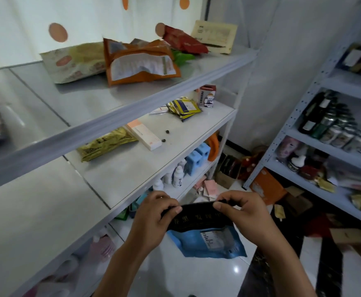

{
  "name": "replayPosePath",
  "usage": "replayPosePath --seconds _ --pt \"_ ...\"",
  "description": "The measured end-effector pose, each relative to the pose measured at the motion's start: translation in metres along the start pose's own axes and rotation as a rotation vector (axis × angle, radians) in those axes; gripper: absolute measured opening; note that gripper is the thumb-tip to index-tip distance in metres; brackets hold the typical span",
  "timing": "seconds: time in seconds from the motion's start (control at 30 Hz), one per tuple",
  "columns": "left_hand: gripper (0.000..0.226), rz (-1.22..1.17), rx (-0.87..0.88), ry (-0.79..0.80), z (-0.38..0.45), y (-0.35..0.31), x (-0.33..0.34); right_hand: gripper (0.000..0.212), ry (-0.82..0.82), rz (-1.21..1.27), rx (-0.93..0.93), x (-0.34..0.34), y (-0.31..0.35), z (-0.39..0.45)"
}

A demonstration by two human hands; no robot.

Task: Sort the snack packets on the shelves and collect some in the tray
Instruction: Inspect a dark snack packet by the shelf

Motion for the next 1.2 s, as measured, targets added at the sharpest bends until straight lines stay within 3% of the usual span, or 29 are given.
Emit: replayPosePath --seconds 0.1,0.27,0.43,0.63,0.77,0.9,0.97,1.07,1.2 --pt "0.034 0.123 0.110 0.046 0.012 -0.008 0.019 0.021 -0.065 0.020 0.008 -0.026 -0.009 -0.004" --pt "0.038 0.152 0.296 -0.033 0.045 -0.040 0.038 0.018 -0.188 0.132 0.053 -0.070 -0.028 0.000" --pt "0.040 0.151 0.093 0.012 0.088 -0.057 0.074 0.016 -0.299 0.315 0.099 -0.107 -0.065 0.021" --pt "0.050 0.220 0.032 0.062 0.133 -0.053 0.118 0.017 -0.358 0.339 0.160 -0.123 -0.124 0.069" --pt "0.025 0.318 0.069 0.243 0.157 -0.040 0.150 0.030 -0.429 0.320 0.143 -0.134 -0.164 0.105" --pt "0.020 0.324 0.063 0.245 0.163 -0.022 0.170 0.027 -0.413 0.335 0.216 -0.128 -0.189 0.135" --pt "0.023 0.320 0.059 0.230 0.169 -0.008 0.179 0.009 -0.410 0.397 0.356 -0.117 -0.202 0.146" --pt "0.026 0.339 0.056 0.251 0.178 0.015 0.197 0.043 -0.303 0.566 0.690 -0.092 -0.225 0.161" --pt "0.011 0.391 0.084 0.453 0.194 0.056 0.243 0.041 -0.232 0.613 0.871 -0.048 -0.268 0.185"
Point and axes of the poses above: each hand's wrist, its own z-axis towards the middle knuckle, its own x-axis out of the palm, y = z × x, the point moved 2 cm from there along z, towards the middle knuckle, and after that the axes turned 3 degrees about z, right-handed, at the moved point
